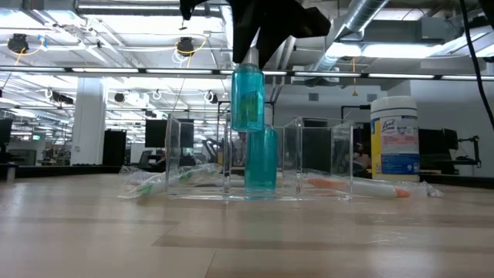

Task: Pick & Place toothbrushing station
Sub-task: Put the blue mouthwash into the transparent organizer

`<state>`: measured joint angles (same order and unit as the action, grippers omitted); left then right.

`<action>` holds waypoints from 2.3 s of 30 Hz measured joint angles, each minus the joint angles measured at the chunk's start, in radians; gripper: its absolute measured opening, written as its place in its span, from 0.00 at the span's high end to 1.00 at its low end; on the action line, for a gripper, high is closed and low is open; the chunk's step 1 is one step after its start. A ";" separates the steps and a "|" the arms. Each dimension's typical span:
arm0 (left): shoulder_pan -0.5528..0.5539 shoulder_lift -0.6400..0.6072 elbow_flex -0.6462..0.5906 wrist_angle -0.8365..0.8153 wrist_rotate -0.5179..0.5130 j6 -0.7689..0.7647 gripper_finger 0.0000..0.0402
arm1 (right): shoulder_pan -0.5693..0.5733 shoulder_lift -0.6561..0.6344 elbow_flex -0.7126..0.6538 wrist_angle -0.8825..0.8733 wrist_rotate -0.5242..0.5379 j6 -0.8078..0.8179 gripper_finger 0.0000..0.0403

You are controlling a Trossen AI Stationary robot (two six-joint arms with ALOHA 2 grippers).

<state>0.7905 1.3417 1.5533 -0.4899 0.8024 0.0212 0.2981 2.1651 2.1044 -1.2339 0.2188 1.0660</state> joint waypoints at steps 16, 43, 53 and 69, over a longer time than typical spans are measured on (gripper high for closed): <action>0.001 0.000 -0.075 0.020 0.018 0.008 0.57 | 0.002 0.000 0.000 0.024 0.000 0.008 0.79; 0.001 0.000 -0.075 0.046 0.018 0.008 0.57 | 0.036 0.000 -0.166 0.193 -0.036 0.100 0.79; 0.001 0.000 -0.075 0.052 0.018 0.007 0.57 | 0.028 0.002 -0.232 0.264 -0.056 0.079 0.78; 0.001 0.000 -0.075 0.054 0.018 0.005 0.57 | 0.028 0.000 -0.248 0.307 -0.053 0.081 0.79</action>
<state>0.7914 1.3418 1.4788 -0.4362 0.8200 0.0261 0.3260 2.1654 1.8565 -0.9268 0.1654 1.1465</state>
